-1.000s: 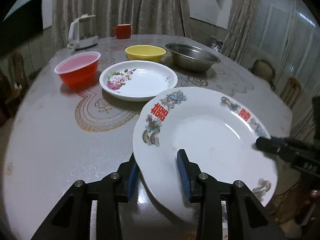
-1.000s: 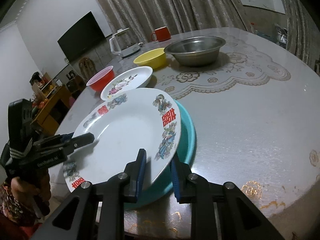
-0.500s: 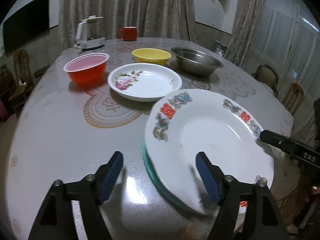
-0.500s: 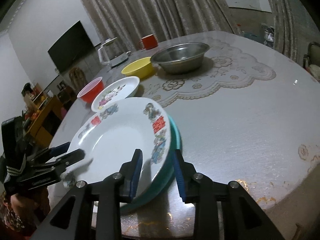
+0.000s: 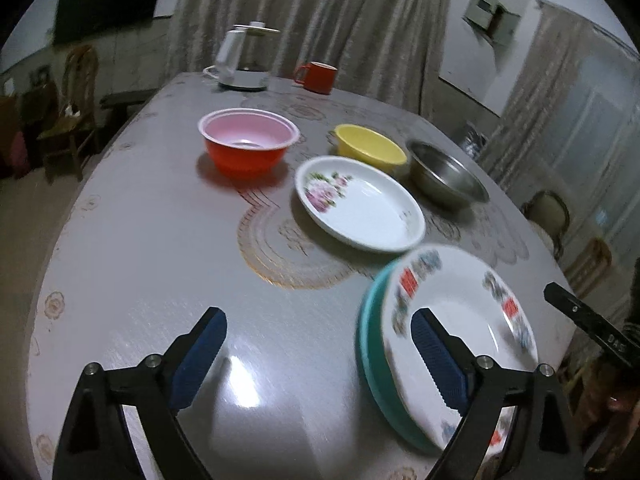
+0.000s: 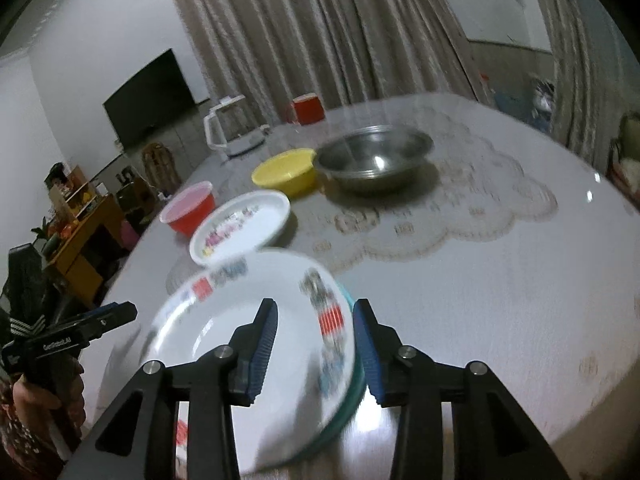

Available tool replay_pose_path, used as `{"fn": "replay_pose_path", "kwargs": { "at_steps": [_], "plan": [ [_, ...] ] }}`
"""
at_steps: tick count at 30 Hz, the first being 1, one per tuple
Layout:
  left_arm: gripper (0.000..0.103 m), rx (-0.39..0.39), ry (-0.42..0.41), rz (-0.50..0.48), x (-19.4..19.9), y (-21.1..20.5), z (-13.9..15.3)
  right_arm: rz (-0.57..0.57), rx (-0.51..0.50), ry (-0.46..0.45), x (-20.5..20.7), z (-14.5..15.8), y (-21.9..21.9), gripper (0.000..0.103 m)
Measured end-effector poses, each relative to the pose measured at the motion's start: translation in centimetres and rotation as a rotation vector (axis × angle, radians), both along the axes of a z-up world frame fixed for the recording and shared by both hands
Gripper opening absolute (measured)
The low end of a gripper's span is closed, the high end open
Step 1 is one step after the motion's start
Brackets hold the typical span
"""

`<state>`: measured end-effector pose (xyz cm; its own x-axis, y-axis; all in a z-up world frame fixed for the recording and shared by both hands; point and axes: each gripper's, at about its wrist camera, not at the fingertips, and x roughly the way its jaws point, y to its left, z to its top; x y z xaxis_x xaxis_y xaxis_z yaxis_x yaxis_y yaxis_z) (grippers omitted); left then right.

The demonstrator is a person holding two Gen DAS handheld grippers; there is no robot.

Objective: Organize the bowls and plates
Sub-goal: 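Lower the white plate onto the turquoise plate and open the left gripper, then move the left gripper to the rose-pattern plate rim and close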

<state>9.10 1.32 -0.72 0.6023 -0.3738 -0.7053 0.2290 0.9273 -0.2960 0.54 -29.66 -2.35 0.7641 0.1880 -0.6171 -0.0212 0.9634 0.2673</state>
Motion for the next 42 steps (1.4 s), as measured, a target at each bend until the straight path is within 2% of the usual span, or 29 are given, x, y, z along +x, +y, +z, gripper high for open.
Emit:
{"fn": "replay_pose_path", "kwargs": {
  "at_steps": [7, 10, 13, 23, 27, 30, 33, 35, 40, 42],
  "plan": [
    [0.094, -0.058, 0.074, 0.068, 3.7, 1.1, -0.4, 0.101, -0.041, -0.006, 4.8, 1.4, 0.9, 0.047],
    [0.094, -0.044, 0.08, 0.074, 5.1, 0.7, -0.6, 0.148, -0.07, 0.042, 7.0, 1.5, 1.6, 0.047],
    [0.094, -0.021, 0.091, 0.072, 6.2, 0.2, -0.7, 0.149, -0.093, 0.108, 8.9, 1.2, 2.0, 0.047],
    [0.093, -0.079, 0.183, 0.046, 9.8, -1.4, -2.1, 0.166, 0.043, 0.268, 14.0, -1.0, 2.0, 0.047],
    [0.092, -0.05, 0.184, 0.039, 10.5, -1.9, -2.2, 0.179, 0.06, 0.292, 15.6, -1.3, 2.1, 0.045],
    [0.091, -0.067, 0.198, 0.034, 11.0, -2.1, -2.5, 0.191, 0.067, 0.304, 16.8, -1.3, 2.4, 0.041],
    [0.078, -0.083, 0.217, 0.023, 11.6, -2.4, -3.0, 0.206, 0.068, 0.322, 18.3, -1.6, 2.8, 0.037],
    [0.075, -0.076, 0.221, 0.016, 11.9, -2.7, -3.2, 0.211, 0.065, 0.34, 19.3, -2.0, 3.2, 0.037],
    [0.051, -0.061, 0.214, -0.012, 12.4, -3.1, -3.4, 0.221, 0.083, 0.383, 20.9, -3.0, 3.8, 0.037],
    [0.041, -0.054, 0.21, -0.025, 12.4, -3.3, -3.4, 0.225, 0.101, 0.399, 21.5, -3.5, 3.9, 0.033]
  ]
}}
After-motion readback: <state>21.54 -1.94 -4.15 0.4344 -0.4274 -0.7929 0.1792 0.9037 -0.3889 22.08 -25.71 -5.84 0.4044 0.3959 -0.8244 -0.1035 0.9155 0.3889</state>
